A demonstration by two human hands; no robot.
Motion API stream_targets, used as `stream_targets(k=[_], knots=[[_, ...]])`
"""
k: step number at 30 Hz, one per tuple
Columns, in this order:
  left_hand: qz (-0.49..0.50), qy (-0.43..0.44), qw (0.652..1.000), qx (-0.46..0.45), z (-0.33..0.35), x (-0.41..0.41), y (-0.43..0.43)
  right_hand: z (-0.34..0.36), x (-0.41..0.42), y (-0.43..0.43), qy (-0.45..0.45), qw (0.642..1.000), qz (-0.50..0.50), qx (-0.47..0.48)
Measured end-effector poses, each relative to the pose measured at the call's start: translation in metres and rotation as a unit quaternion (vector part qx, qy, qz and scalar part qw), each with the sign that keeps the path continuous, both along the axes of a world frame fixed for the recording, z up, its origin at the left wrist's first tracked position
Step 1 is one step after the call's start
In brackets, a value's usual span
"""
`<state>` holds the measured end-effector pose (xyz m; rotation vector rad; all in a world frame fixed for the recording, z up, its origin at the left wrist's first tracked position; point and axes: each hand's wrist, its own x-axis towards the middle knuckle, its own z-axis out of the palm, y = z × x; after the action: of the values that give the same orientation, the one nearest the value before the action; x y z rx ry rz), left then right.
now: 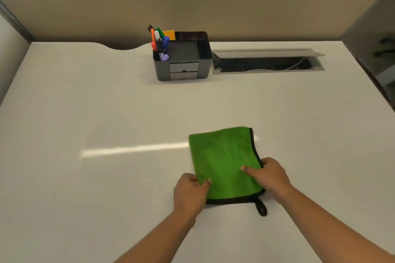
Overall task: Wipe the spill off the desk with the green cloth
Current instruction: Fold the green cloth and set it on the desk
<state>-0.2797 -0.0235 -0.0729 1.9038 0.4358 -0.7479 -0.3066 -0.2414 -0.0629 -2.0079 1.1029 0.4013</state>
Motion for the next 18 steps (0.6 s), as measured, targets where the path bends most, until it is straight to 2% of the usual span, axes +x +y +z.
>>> stream_targets(k=[3, 6, 11, 18], knots=[[-0.014, 0.034, 0.999, -0.025, 0.000, 0.003, 0.001, -0.001, -0.006, 0.004, -0.032, 0.995, -0.028, 0.095], [-0.004, 0.032, 0.999, -0.040, 0.002, 0.001, 0.000, 0.001, -0.011, 0.003, -0.092, 0.973, -0.091, 0.192], [0.038, 0.064, 0.995, -0.067, 0.022, -0.003, -0.015, 0.008, -0.018, -0.012, -0.110, 0.932, -0.091, 0.333], [0.084, 0.058, 0.975, -0.199, 0.084, -0.024, -0.056, 0.050, -0.042, -0.085, -0.157, 0.885, -0.071, 0.432]])
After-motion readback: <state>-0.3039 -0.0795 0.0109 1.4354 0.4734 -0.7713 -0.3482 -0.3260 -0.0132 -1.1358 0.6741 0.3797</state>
